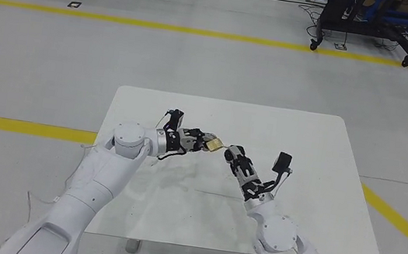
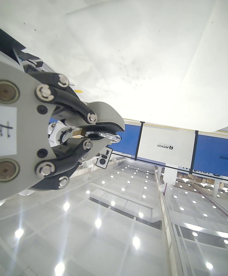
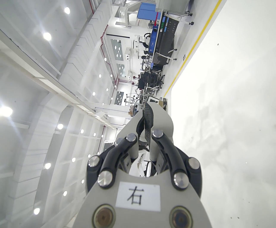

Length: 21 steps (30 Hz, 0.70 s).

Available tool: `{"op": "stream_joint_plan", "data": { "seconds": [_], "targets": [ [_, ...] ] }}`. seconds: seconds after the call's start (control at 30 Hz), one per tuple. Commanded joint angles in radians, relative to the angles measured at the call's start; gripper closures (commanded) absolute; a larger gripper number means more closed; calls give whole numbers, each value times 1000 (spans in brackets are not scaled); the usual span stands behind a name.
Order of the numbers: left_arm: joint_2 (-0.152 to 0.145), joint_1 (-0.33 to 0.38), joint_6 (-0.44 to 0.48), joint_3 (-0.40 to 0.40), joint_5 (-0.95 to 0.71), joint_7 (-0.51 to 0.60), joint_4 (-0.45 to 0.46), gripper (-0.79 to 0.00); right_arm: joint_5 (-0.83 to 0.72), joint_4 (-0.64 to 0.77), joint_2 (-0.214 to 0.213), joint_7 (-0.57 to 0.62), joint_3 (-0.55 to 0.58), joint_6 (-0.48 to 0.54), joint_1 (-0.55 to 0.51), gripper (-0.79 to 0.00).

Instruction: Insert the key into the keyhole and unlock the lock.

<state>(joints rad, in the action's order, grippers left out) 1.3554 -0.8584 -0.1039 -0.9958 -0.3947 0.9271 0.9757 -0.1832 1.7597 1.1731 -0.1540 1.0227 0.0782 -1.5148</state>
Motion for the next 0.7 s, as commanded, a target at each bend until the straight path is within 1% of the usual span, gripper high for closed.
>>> {"op": "stream_joint_plan", "data": {
  "seconds": [0.0, 0.13, 0.43, 0.67],
  "targets": [
    [0, 0, -3, 0, 1, -1, 0, 0, 34, -1, 3, -20, -4, -16, 5, 0],
    [0, 1, -6, 2, 3, 2, 0, 0, 132, -20, 14, -81, -31, -67, 25, 0],
    [0, 2, -12, 5, 4, 4, 0, 0, 203, -37, 31, -93, -56, -114, 36, 0],
    [0, 1, -14, 5, -2, 0, 0, 0, 287, -33, 37, -96, -61, -123, 17, 0]
  ]
}}
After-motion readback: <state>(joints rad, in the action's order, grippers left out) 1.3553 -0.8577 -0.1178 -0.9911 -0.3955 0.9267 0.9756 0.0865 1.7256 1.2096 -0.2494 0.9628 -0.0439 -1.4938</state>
